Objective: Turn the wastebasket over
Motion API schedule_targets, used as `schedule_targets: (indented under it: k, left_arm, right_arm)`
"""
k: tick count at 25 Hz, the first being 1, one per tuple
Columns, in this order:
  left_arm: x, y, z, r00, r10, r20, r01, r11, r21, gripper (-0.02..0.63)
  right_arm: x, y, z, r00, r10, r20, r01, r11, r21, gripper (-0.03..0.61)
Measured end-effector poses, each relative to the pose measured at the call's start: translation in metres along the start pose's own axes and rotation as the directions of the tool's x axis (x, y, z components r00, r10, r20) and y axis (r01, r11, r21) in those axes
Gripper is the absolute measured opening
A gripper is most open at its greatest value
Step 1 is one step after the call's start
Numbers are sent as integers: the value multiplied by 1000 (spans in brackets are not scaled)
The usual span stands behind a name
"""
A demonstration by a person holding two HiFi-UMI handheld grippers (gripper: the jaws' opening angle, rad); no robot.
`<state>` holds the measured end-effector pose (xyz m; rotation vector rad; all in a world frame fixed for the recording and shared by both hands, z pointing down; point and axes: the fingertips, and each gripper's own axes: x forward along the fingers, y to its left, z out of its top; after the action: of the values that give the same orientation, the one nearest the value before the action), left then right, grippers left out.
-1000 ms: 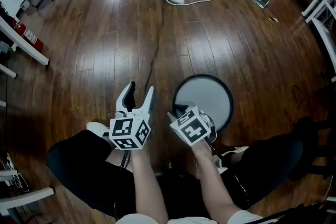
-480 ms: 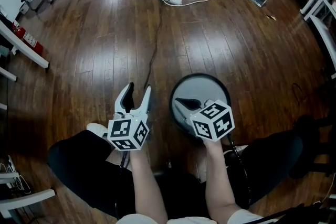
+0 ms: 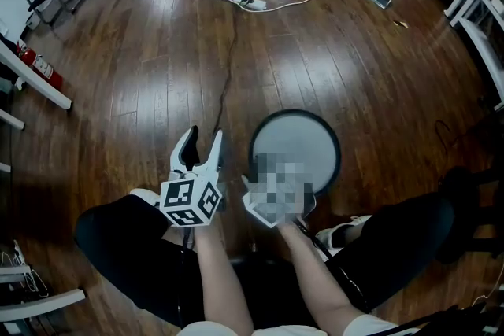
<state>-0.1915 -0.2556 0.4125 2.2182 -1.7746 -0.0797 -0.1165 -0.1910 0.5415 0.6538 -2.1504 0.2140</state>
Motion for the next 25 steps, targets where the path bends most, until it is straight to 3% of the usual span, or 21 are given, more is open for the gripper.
schedule_targets:
  k: [3, 6, 11, 14, 19, 25]
  left_arm:
    - [-3, 4, 4, 1000, 11, 11, -11, 1000, -11, 261]
    - [-6, 4, 3, 1000, 14, 17, -14, 1000, -14, 258]
    - [-3, -5, -11, 1000, -19, -6, 19, 999, -29, 232]
    - [5, -16, -39, 994, -80, -79, 75, 995, -67, 232]
    - [17, -32, -88, 971, -140, -192, 116, 984, -134, 232]
    - [29, -57, -109, 949, -202, -242, 174, 976, -132, 227]
  right_arm:
    - [1, -2, 2, 997, -73, -17, 73, 997, -22, 145]
    - [-12, -19, -1, 995, -100, 6, 99, 992, 72, 100]
    - [-73, -88, -14, 980, -166, 107, 135, 959, 249, 58]
    - [-109, -124, -31, 952, -223, 209, 111, 890, 443, 58]
    - [-161, -174, -69, 883, -366, 292, 104, 761, 641, 58]
    - [-204, -214, -139, 822, -557, 115, 310, 608, 731, 49]
